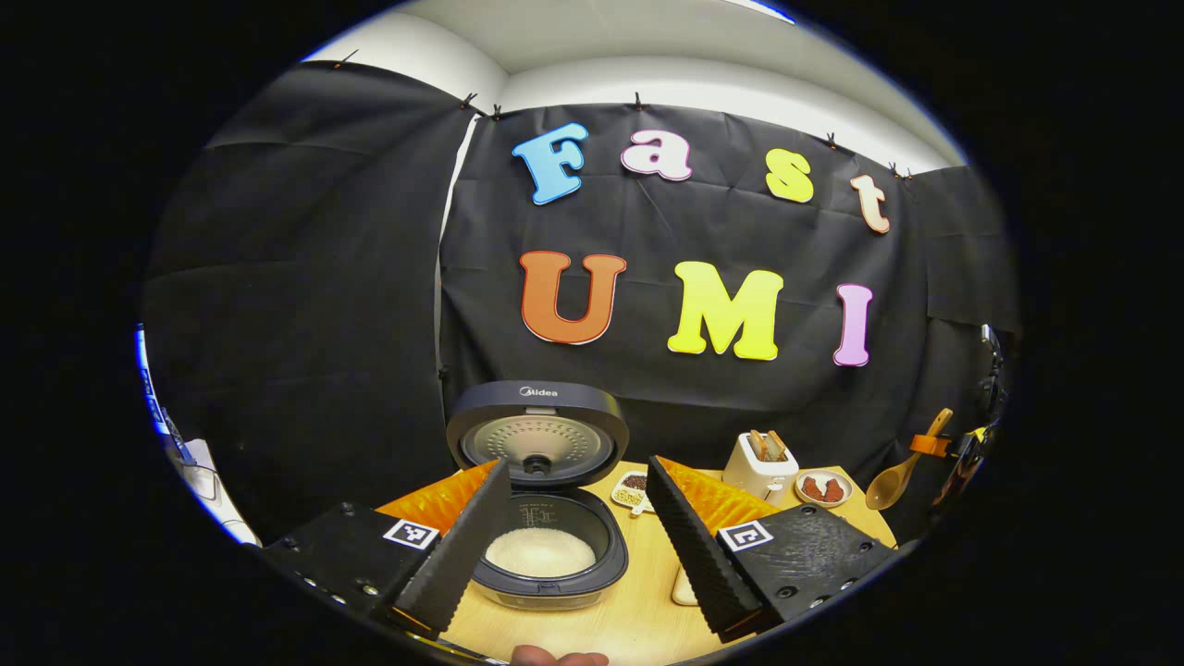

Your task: Close the left gripper, press the button to open the rice cooker; take a wooden spoon from the chopstick holder with the right hand, scoop a spoonful of rice and pour it into the rice cooker, then put the wooden spoon back into the chopstick holder.

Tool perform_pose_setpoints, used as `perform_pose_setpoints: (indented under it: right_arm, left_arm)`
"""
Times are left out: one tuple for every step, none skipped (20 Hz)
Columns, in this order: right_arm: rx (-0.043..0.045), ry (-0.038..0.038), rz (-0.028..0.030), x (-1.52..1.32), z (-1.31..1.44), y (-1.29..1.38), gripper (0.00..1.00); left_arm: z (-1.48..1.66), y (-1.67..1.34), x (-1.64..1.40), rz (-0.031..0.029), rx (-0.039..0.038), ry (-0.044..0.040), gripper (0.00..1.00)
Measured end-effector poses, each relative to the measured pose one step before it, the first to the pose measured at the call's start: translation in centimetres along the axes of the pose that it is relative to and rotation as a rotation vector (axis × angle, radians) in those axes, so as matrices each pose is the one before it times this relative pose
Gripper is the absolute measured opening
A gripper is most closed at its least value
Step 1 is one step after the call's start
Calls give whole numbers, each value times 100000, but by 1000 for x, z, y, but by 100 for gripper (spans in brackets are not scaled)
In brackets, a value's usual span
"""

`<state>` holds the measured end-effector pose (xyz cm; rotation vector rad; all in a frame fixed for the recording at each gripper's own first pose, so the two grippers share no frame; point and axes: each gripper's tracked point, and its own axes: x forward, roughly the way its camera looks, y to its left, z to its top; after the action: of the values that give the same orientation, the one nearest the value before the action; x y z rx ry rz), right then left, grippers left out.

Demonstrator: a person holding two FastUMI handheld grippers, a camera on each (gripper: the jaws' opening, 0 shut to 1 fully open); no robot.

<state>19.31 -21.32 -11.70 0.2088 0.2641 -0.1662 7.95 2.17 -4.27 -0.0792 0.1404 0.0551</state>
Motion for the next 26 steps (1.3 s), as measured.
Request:
perform_pose_setpoints:
  right_arm:
    - [2352,1501,123,797,-698,-485,11]
    - [2227,1234,328,953,-719,-286,11]
    - [1012,1703,1168,1067,-982,-236,11]
    - [34,1723,652,1123,-1319,-417,11]
    - [732,2140,21,1146,-1161,-478,11]
    - [943,2194,55,982,-1184,-348,11]
    - [669,1869,178,751,-1026,-82,11]
    - [-82,1110,670,848,-855,-18,11]
    - [-1153,640,205,806,-745,-96,11]
    - [-1588,623,-89,775,-748,-121,11]
    - [-1100,840,-59,702,-744,-177,12]
    - [-172,773,280,492,-583,65,12]
    - [437,387,490,516,-431,58,12]
    - [-8,14,353,460,-297,37,12]
    - [-519,-158,-173,458,-337,-222,13]
    - [134,231,-171,344,-266,-141,14]
    - [1005,832,129,219,-436,-86,15]
    - [1149,940,-333,232,-403,-155,16]
    - [1180,981,-593,160,-406,-227,17]
    - [536,748,-407,21,-186,-94,18]
    - [-112,-519,31,-168,137,-94,19]
    - [-238,-697,782,-211,259,133,19]
    - [-777,-1402,550,-310,616,148,21]
    - [-1595,-1440,-1239,-400,485,-320,26]
    - [-1342,-2174,-1733,-376,760,-408,46]
    - [-348,-1888,-1444,-753,840,-256,55]
  left_arm:
    - [-130,-186,180,222,587,643,94]
    - [-84,-309,79,357,536,603,95]
    - [25,-97,133,439,236,245,95]
    - [111,-284,33,202,-362,886,95]
    - [133,-256,-3,62,-399,1096,95]
    - [166,-199,206,289,901,202,95]
    - [82,84,181,538,1398,-69,95]
    - [36,102,92,627,818,218,95]
    - [81,-62,192,498,13,494,95]
    - [-30,32,151,513,-415,795,95]
    - [-258,-51,47,506,-206,791,95]
    - [-117,-97,-12,337,-10,839,95]
    - [-129,-83,-40,0,193,535,95]
    - [-45,28,-20,122,290,558,95]
    - [-79,-76,95,82,185,746,95]
    - [96,-58,-60,-59,47,265,95]
    - [244,58,-48,93,-106,-309,95]
    - [128,-86,197,47,-217,-438,95]
    - [190,-122,164,-135,-239,-410,94]
    - [150,28,-27,-87,90,-323,95]
    - [35,188,-139,165,276,-289,95]
    - [80,44,-64,-167,42,-504,95]
    - [59,46,-111,-265,-262,-400,95]
    - [155,83,-87,-165,-232,-571,95]
    - [256,126,-56,-35,-358,-876,95]
    - [376,127,-40,-107,-435,-1342,95]
